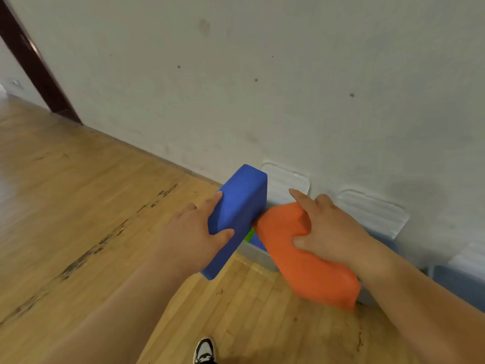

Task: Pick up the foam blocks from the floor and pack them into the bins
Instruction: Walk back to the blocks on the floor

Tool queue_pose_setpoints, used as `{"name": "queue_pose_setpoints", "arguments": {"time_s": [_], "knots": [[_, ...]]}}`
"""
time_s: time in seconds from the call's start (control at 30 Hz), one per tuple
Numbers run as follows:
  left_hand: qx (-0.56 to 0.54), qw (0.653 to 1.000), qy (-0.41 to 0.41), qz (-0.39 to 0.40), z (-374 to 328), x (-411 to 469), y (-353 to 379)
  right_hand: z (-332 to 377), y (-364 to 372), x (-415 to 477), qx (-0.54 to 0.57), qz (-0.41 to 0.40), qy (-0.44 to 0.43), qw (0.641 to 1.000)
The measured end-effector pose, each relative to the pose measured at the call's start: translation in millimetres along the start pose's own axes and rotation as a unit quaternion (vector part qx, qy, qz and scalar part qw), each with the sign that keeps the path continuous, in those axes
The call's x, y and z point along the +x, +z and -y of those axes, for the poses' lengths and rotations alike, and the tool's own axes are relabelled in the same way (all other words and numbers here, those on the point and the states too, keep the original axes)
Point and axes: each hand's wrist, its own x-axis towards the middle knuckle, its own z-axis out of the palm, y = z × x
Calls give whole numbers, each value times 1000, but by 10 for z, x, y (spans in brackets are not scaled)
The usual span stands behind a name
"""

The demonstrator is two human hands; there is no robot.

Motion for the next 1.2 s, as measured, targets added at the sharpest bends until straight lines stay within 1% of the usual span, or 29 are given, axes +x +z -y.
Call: {"name": "queue_pose_setpoints", "arguments": {"time_s": [0.13, 0.3, 0.43, 0.57, 0.7, 0.83, 0.93, 1.0, 1.1, 1.2], "knots": [[-21, 998, 31, 42, 422, 987, 180, -28, 199, 657, 23, -13, 92, 995], [3, 995, 63, 81, 840, 2094, 176, 7, 343, 1317, 57, -44, 197, 978], [26, 992, 76, 101, 985, 2842, 253, -75, 517, 1752, 99, -43, 262, 959], [18, 989, 63, 129, 1034, 3497, 573, -296, 709, 2341, 126, -25, 297, 946], [13, 988, 24, 150, 1098, 4094, 967, -688, 944, 3158, 149, -8, 292, 945], [4, 986, -40, 162, 1188, 4580, 1286, -1052, 1233, 3947, 181, 51, 297, 936], [-13, 984, -66, 165, 1303, 4969, 1603, -1316, 1602, 4559, 194, 87, 282, 936], [-31, 981, -79, 176, 1417, 5292, 1921, -1493, 1990, 4955, 189, 120, 291, 930], [-50, 973, -101, 203, 1649, 5710, 2475, -1637, 2678, 5427, 237, 167, 322, 902], [-48, 964, -110, 236, 1947, 6125, 3161, -1767, 3436, 5849, 273, 187, 359, 873]]}}
